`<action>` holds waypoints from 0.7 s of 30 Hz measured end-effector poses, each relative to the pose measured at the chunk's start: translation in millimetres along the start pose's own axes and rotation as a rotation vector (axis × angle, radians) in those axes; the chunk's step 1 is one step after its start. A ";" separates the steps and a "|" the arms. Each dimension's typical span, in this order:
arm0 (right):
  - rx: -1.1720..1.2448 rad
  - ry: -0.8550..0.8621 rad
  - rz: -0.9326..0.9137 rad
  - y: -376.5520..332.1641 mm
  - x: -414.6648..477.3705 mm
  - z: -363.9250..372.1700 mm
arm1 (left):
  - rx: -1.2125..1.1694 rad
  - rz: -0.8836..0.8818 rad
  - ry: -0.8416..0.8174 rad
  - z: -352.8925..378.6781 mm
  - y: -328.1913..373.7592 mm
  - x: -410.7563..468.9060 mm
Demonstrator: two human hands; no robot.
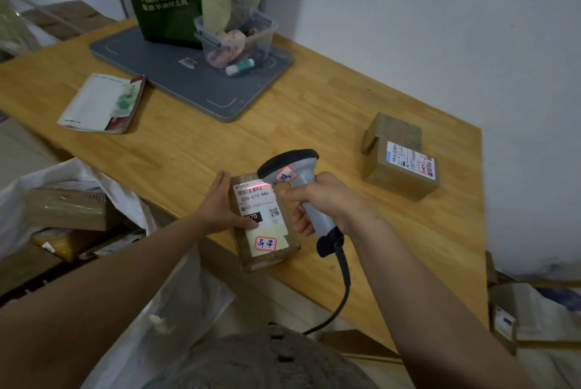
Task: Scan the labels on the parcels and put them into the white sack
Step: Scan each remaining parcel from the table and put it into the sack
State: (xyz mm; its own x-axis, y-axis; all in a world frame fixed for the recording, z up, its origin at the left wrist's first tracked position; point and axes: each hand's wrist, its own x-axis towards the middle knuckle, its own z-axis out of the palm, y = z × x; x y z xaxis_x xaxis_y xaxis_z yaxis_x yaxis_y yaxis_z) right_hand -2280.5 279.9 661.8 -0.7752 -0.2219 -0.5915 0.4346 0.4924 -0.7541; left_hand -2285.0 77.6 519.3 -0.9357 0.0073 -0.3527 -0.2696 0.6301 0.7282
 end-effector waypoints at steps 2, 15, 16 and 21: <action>-0.020 0.007 0.002 -3.4 -2.2 2.1 | 0.005 0.010 0.009 0.7 -1.7 -0.4; -0.075 0.028 0.040 -7.7 -7.1 10.4 | 0.013 0.016 0.019 -0.1 0.2 -1.5; -0.072 0.029 0.036 -8.2 -6.8 10.7 | 0.017 0.015 0.018 -0.1 0.2 -1.7; -0.063 0.038 0.036 -7.5 -5.4 9.7 | 0.020 0.009 0.016 -0.1 1.6 -1.8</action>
State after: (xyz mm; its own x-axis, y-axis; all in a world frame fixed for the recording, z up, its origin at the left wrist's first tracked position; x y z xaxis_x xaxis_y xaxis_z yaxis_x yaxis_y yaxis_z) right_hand -2275.1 269.2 667.9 -0.7768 -0.1711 -0.6060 0.4338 0.5522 -0.7120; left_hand -2283.7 78.5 521.1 -0.9417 0.0005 -0.3365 -0.2566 0.6458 0.7191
